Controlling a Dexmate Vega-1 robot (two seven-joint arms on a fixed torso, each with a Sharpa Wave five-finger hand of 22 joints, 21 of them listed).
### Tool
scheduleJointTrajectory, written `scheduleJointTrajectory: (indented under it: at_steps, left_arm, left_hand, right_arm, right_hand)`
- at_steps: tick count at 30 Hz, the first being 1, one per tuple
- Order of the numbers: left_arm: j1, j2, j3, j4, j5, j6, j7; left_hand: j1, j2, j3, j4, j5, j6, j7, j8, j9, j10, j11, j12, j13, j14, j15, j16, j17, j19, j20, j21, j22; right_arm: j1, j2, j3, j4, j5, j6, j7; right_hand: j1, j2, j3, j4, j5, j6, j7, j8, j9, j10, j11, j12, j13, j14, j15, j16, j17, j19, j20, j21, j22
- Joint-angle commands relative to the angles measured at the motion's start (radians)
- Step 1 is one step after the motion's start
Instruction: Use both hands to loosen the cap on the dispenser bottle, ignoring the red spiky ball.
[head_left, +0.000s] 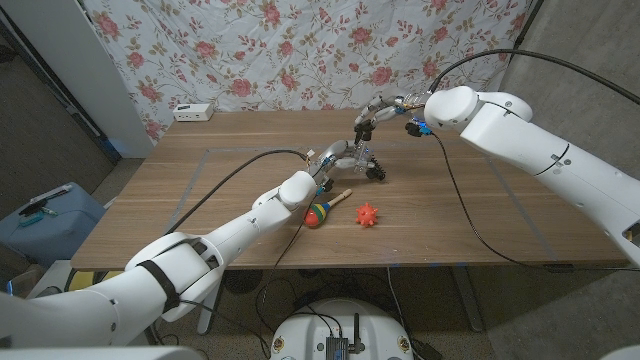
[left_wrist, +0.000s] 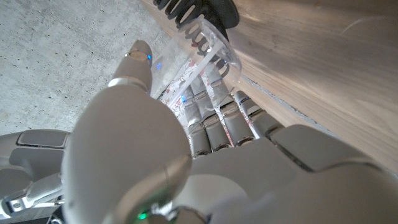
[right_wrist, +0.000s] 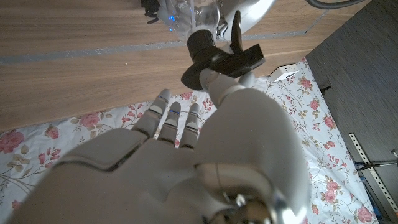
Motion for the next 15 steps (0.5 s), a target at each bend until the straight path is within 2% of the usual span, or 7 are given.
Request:
scheduleJointTrajectory:
  at_steps: [1, 10, 15]
  left_arm:
    - [0.001, -0.001, 0.000, -0.001, -0.003, -0.005, -0.007]
    - [0.006, -0.001, -0.003, -0.005, -0.003, -0.005, -0.002]
    - [0.010, -0.003, -0.002, -0.004, -0.004, -0.007, 0.000]
  left_hand:
    - [0.005, 0.193, 0.034, 0.028, 0.002, 0.075, 0.004, 0.007, 0.003, 0.036, -0.028, 0.005, 0.005, 0.011, -0.059, 0.002, 0.003, -0.002, -0.068, -0.003, 0.001]
    - [-0.001, 0.195, 0.036, 0.030, 0.001, 0.075, 0.005, 0.008, 0.002, 0.039, -0.028, 0.005, 0.005, 0.014, -0.058, -0.001, 0.001, -0.002, -0.068, -0.003, 0.001]
    - [-0.002, 0.195, 0.036, 0.029, 0.001, 0.075, 0.006, 0.009, 0.001, 0.039, -0.026, 0.004, 0.004, 0.015, -0.059, -0.001, 0.002, -0.001, -0.068, -0.002, 0.001]
  right_arm:
    - [0.004, -0.004, -0.009, -0.015, -0.002, -0.026, -0.005]
    - [-0.003, -0.014, -0.002, -0.027, 0.003, -0.022, -0.010]
    - [-0.009, -0.022, 0.007, -0.048, 0.002, -0.023, -0.019]
  right_hand:
    - [0.012, 0.005, 0.012, 0.001, 0.012, 0.015, 0.001, 0.009, 0.002, 0.010, -0.008, 0.003, 0.004, 0.007, -0.009, 0.009, 0.005, 0.005, -0.005, 0.003, 0.003]
    - [0.023, 0.012, 0.030, 0.003, 0.030, 0.027, -0.004, 0.014, 0.000, 0.018, -0.024, 0.002, 0.004, 0.011, -0.016, 0.015, 0.013, 0.000, -0.009, 0.002, 0.003]
    - [0.026, 0.001, 0.032, 0.002, 0.038, -0.007, -0.007, -0.001, -0.003, 0.017, -0.023, -0.001, 0.004, 0.011, -0.015, 0.016, 0.015, 0.002, -0.008, 0.003, 0.004]
